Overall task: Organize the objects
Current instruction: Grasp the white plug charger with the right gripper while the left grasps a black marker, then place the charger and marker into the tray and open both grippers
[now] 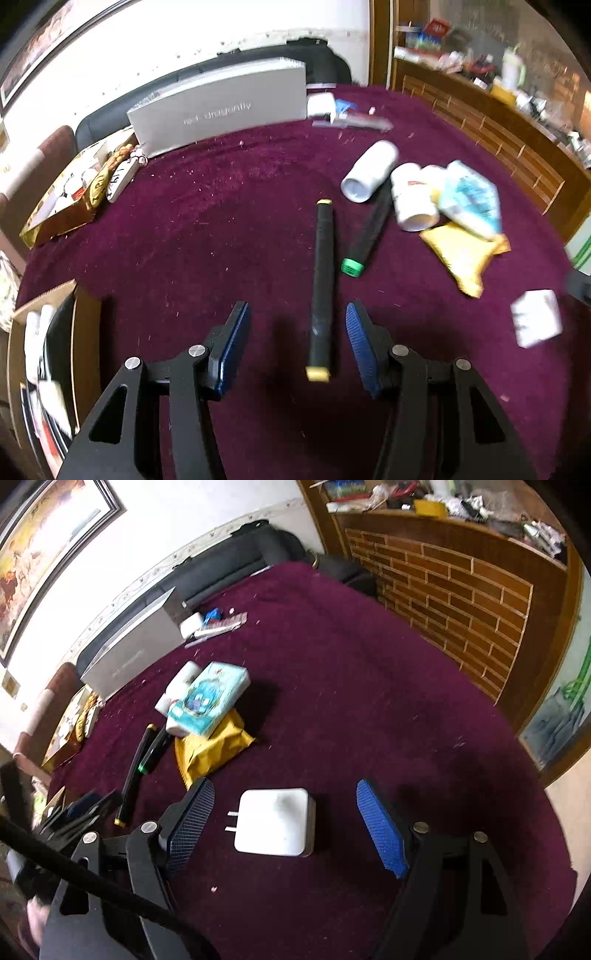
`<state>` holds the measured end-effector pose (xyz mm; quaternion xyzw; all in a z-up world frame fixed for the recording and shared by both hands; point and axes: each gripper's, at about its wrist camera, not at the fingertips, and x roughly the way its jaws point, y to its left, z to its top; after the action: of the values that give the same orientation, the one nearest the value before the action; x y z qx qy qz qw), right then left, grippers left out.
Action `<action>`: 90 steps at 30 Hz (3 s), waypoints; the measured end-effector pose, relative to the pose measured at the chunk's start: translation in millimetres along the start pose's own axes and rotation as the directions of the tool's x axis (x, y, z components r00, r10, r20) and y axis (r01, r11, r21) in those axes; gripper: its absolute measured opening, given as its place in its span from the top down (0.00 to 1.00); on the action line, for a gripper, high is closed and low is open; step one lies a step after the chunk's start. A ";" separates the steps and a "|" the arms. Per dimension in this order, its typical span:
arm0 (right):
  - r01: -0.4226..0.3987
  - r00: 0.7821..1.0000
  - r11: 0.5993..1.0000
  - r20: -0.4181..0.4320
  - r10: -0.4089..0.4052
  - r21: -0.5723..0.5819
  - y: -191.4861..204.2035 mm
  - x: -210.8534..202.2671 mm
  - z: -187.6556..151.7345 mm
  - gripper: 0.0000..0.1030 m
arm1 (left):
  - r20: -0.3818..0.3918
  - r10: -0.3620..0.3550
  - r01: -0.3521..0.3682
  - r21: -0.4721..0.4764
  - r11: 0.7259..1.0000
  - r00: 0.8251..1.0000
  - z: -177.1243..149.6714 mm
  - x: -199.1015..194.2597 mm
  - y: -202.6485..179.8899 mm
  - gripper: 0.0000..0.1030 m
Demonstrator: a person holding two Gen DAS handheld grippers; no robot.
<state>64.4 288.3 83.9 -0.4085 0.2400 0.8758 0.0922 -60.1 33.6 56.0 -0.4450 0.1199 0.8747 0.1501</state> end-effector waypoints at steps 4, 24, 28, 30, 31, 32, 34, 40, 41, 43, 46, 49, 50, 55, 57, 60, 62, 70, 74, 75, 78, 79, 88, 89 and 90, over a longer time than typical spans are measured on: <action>-0.022 0.999 1.000 -0.025 0.022 -0.017 2.9 2.6 -1.3 0.22 | -0.008 0.008 -0.008 0.010 1.000 1.000 3.5 18.1 -4.2 0.54; 0.029 0.994 0.997 -0.099 -0.036 -0.077 17.5 17.3 -13.7 0.22 | 0.043 -0.229 0.233 -0.133 0.963 0.972 -20.1 -30.0 25.3 0.89; 0.099 0.989 0.981 -0.088 -0.115 -0.166 34.5 31.9 -20.6 0.23 | 0.076 -0.255 0.264 -0.157 0.952 0.964 -31.1 -49.3 37.0 0.89; 0.138 0.983 0.969 -0.089 -0.158 -0.207 39.6 42.9 -24.5 0.25 | 0.092 -0.260 0.273 -0.161 0.949 0.961 -38.0 -58.2 41.4 0.89; 0.157 0.982 0.964 -0.068 -0.175 -0.215 40.4 42.6 -25.4 0.36 | 0.100 -0.263 0.276 -0.164 0.947 0.960 -41.3 -62.3 43.7 0.89; 0.168 0.981 0.962 -0.054 -0.184 -0.217 40.2 41.4 -25.7 0.36 | 0.107 -0.266 0.281 -0.166 0.945 0.958 -44.4 -66.3 46.3 0.89; 0.124 0.988 0.976 -0.063 -0.137 -0.180 34.6 37.2 -24.8 0.36 | 0.122 -0.273 0.291 -0.176 0.940 0.954 -51.3 -75.1 52.1 0.89; 0.032 0.994 0.993 -0.096 -0.043 -0.115 29.1 21.2 -27.1 0.36 | 0.167 -0.263 0.294 -0.207 0.933 0.950 -69.8 -99.0 73.8 0.89; 0.019 0.995 0.994 -0.098 -0.030 -0.112 30.9 16.7 -28.1 0.36 | 0.175 -0.259 0.293 -0.209 0.933 0.950 -72.9 -103.1 77.3 0.89; -0.002 0.995 0.993 -0.095 -0.009 -0.121 38.6 7.1 -32.1 0.36 | 0.195 -0.251 0.291 -0.221 0.931 0.948 -81.2 -114.2 87.8 0.89; -0.043 0.996 0.988 -0.087 0.030 -0.151 58.4 -7.8 -37.2 0.36 | 0.225 -0.228 0.282 -0.249 0.927 0.947 -95.3 -130.8 107.8 0.89; -0.097 0.993 0.976 -0.086 0.082 -0.194 85.1 -22.0 -42.2 0.36 | 0.256 -0.186 0.259 -0.292 0.920 0.949 -116.1 -148.8 134.7 0.89; -0.119 0.991 0.970 -0.089 0.102 -0.212 96.4 -24.8 -43.5 0.36 | 0.261 -0.172 0.250 -0.306 0.919 0.950 -121.8 -152.7 141.5 0.89; -0.240 0.969 0.919 -0.138 0.206 -0.313 163.0 -33.6 -62.0 0.36 | 0.258 -0.065 0.166 -0.390 0.906 0.964 -162.3 -166.9 188.4 0.89; -0.304 0.949 0.888 -0.189 0.252 -0.344 194.2 -30.7 -72.8 0.35 | 0.241 -0.032 0.135 -0.425 0.895 0.970 -177.3 -165.8 205.2 0.89; -0.373 0.921 0.847 -0.257 0.291 -0.379 229.1 -25.7 -91.0 0.35 | 0.209 0.012 0.090 -0.467 0.880 0.978 -196.9 -159.0 224.4 0.89; -0.413 0.902 0.814 -0.305 0.304 -0.409 255.8 -20.9 -107.6 0.35 | 0.188 0.019 0.078 -0.494 0.866 0.982 -208.5 -152.1 234.9 0.89; -0.449 0.880 0.732 -0.394 0.265 -0.513 334.3 10.0 -150.2 0.35 | 0.147 -0.009 0.085 -0.519 0.850 0.989 -225.9 -130.8 253.8 0.89; -0.417 0.894 0.722 -0.394 0.214 -0.553 357.5 26.6 -161.4 0.35 | 0.130 -0.026 0.091 -0.527 0.845 0.991 -233.5 -124.3 257.6 0.89; -0.407 0.897 0.721 -0.394 0.199 -0.561 361.9 31.8 -163.6 0.35 | 0.124 -0.022 0.086 -0.534 0.841 0.992 -235.6 -122.8 259.9 0.89; -0.373 0.907 0.723 -0.392 0.153 -0.582 371.8 47.7 -168.1 0.35 | 0.127 -0.027 0.093 -0.550 0.830 0.992 -238.0 -122.2 267.5 0.89; -0.360 0.911 0.724 -0.388 0.138 -0.589 373.1 51.6 -170.1 0.35 | 0.131 -0.035 0.102 -0.549 0.829 0.991 -238.1 -122.6 268.1 0.89; -0.284 0.939 0.717 -0.337 0.072 -0.636 383.4 66.8 -171.9 0.35 | 0.199 -0.066 0.168 -0.556 0.814 0.978 -240.6 -135.5 273.1 0.86; -0.278 0.941 0.715 -0.332 0.068 -0.641 384.4 67.9 -172.1 0.35 | 0.209 -0.065 0.173 -0.557 0.812 0.976 -240.6 -138.9 273.7 0.85; -0.269 0.944 0.713 -0.323 0.063 -0.648 385.3 68.5 -172.5 0.35 | 0.219 -0.063 0.178 -0.558 0.810 0.974 -240.6 -142.5 274.2 0.79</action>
<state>-2.0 -134.0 69.8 -0.5086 -0.0528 0.8405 -0.1791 96.9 -325.1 54.5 -0.3906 -0.1928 0.8970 0.0753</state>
